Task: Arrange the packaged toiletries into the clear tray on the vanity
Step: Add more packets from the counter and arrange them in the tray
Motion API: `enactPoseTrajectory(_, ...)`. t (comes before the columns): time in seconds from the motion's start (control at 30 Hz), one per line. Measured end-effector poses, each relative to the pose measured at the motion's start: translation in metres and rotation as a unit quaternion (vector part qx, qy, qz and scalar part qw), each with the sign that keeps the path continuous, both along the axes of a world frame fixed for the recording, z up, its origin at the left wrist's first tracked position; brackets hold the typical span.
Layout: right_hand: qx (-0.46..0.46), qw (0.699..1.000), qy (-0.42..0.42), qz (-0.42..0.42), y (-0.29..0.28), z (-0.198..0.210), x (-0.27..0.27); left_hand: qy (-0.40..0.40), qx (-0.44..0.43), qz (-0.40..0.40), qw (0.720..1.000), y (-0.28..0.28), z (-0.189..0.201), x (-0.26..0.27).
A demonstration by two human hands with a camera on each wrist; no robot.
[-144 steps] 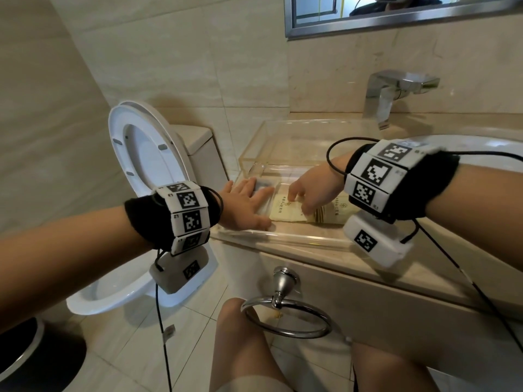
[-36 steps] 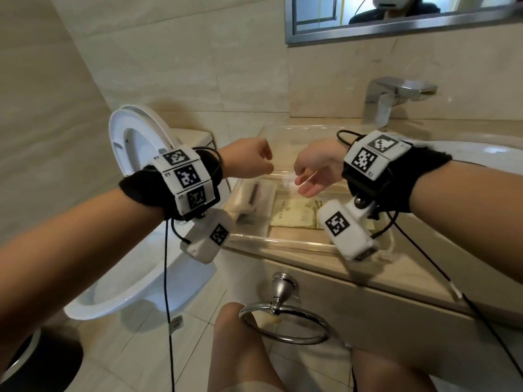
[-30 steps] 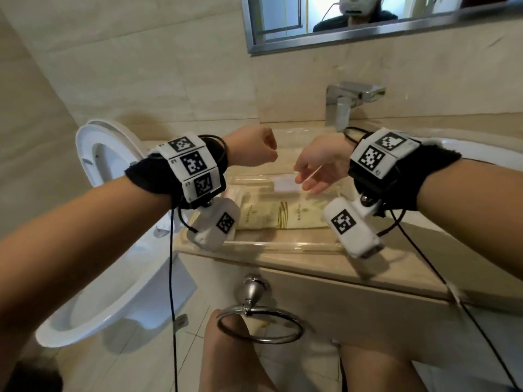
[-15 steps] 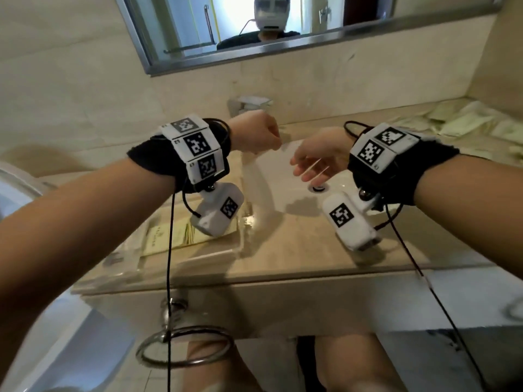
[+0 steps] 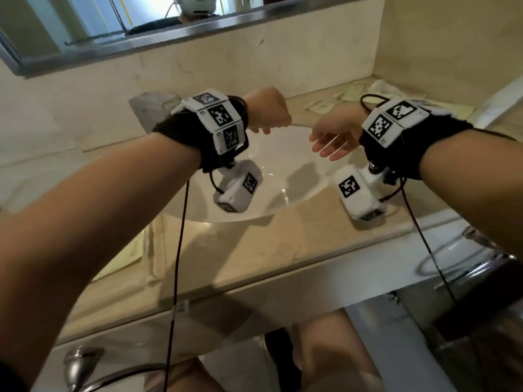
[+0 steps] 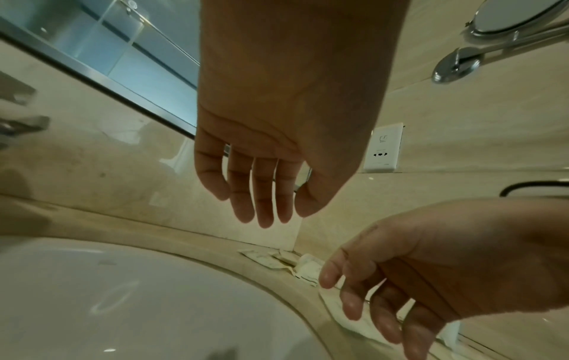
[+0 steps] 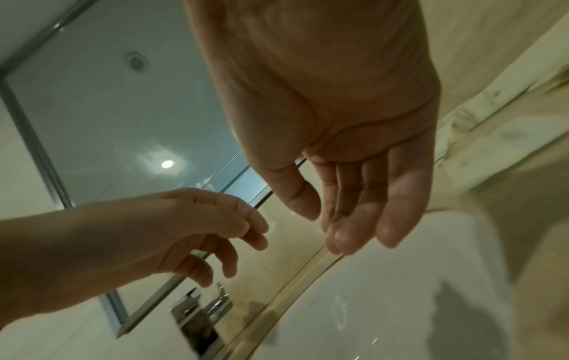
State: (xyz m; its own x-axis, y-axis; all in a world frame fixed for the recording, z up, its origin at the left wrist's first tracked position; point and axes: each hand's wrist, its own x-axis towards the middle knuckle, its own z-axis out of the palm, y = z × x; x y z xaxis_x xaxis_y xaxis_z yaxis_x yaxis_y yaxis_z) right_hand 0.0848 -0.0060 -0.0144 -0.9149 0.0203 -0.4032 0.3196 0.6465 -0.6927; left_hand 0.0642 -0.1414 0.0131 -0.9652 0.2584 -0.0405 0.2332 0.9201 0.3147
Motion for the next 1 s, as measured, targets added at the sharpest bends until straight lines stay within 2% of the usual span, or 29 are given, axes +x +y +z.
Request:
enactPoseTrajectory(0.2, 0.054, 0.997, -0.027, -0.049, 0.057, -0.008, -0.014, -0.029, 0.046, -0.02, 0.998, 0.049, -0.013, -0.028)
enactPoseTrajectory(0.37, 0.115, 0.992, 0.008, -0.057, 0.09, -0.01, -0.018, -0.048, 0.058, -0.03, 0.997, 0.081, -0.025, -0.044)
enactPoseTrajectory(0.53, 0.248, 0.967, 0.027, -0.043, 0.116, -0.006, -0.017, -0.106, 0.064, -0.045, 0.991, 0.107, -0.034, -0.056)
enactPoseTrajectory(0.7, 0.325, 0.944, 0.005, -0.058, 0.138, -0.011, -0.019, -0.131, 0.038, -0.068, 0.988, 0.132, -0.044, -0.058)
enactPoseTrajectory(0.9, 0.337, 0.934, -0.113, -0.023, 0.156, -0.02, -0.021, -0.12, -0.034, -0.085, 0.989, 0.152, -0.058, -0.062)
enactPoseTrajectory(1.0, 0.366, 0.93, -0.041, -0.008, 0.161, -0.025, -0.023, -0.11, -0.052, -0.095, 0.988, 0.157, -0.064, -0.063)
